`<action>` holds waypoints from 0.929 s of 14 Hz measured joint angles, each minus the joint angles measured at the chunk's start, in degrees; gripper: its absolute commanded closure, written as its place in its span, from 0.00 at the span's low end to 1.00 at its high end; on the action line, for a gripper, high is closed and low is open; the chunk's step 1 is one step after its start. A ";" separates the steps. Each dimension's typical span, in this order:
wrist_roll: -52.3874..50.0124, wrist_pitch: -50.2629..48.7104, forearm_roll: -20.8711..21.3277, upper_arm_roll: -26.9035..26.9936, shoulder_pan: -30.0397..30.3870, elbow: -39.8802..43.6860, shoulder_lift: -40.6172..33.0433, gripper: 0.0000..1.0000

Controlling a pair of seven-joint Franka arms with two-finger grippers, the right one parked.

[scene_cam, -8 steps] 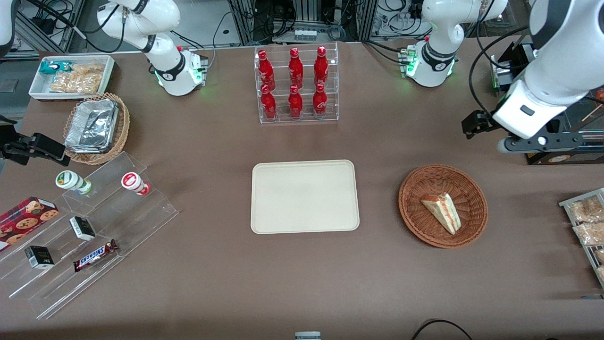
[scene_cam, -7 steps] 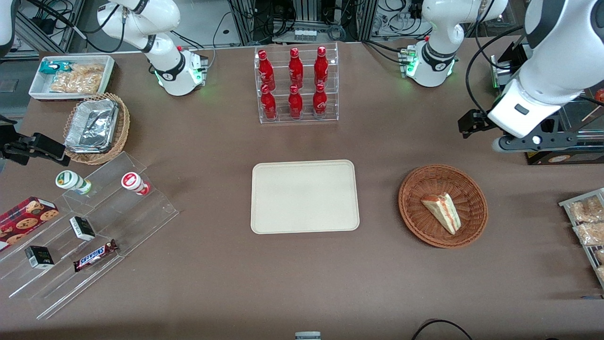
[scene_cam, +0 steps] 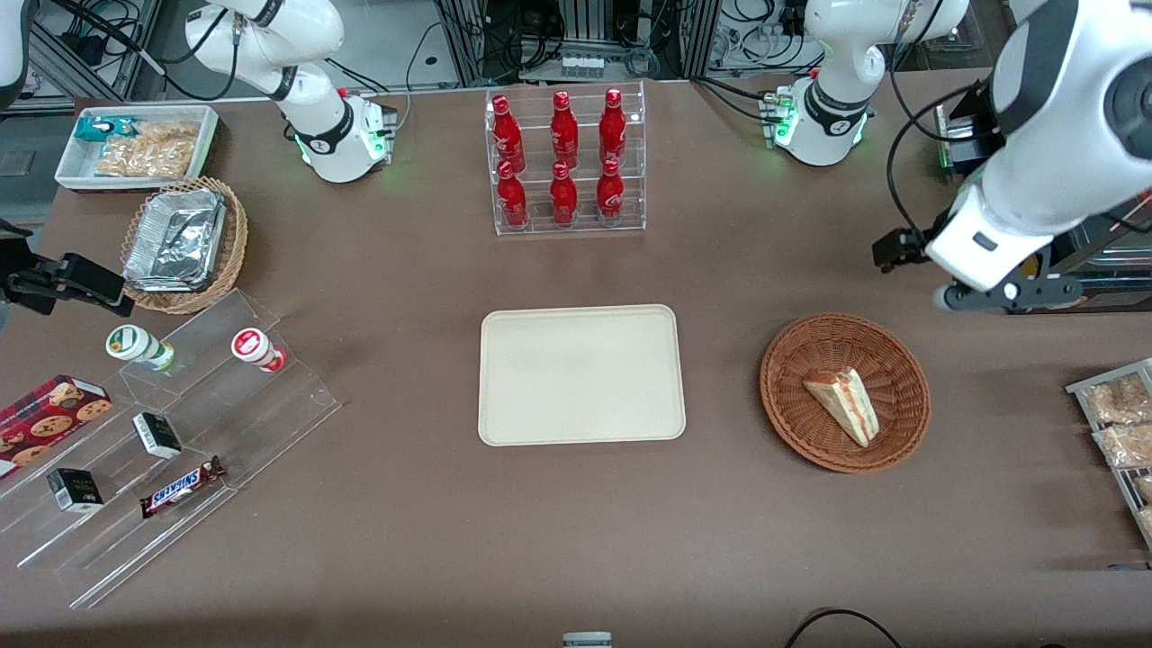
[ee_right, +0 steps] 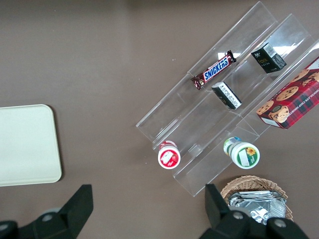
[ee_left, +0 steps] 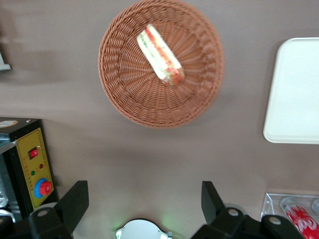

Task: Place sandwich from basket to tray
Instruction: 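Move the left gripper down over the sandwich in the wicker basket, then lower the open left gripper around the wrapped sandwich and close it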

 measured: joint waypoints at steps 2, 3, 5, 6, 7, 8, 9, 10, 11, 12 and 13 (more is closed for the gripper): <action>-2.94 5.77 0.00 2.07 0.17 -3.29 3.61 0.00; -6.46 9.93 -0.01 2.47 0.28 -5.07 5.55 0.00; -16.15 18.13 -0.01 2.48 0.18 -8.48 9.63 0.00; -20.06 21.62 -0.01 2.42 -0.07 -9.65 11.76 0.00; -22.90 24.53 -0.06 2.32 -0.31 -10.20 13.76 0.00; -25.49 27.01 -0.15 2.22 -0.47 -10.33 15.60 0.00; -27.49 29.06 -0.23 2.20 -0.53 -10.34 17.10 0.00; -28.58 30.39 -0.28 2.21 -0.53 -10.36 18.27 0.00; -29.11 30.94 -0.29 2.22 -0.52 -10.41 19.28 0.00; -29.33 31.22 -0.29 2.26 -0.49 -10.56 20.14 0.00; -29.42 31.76 -0.29 2.30 -0.37 -10.90 20.85 0.00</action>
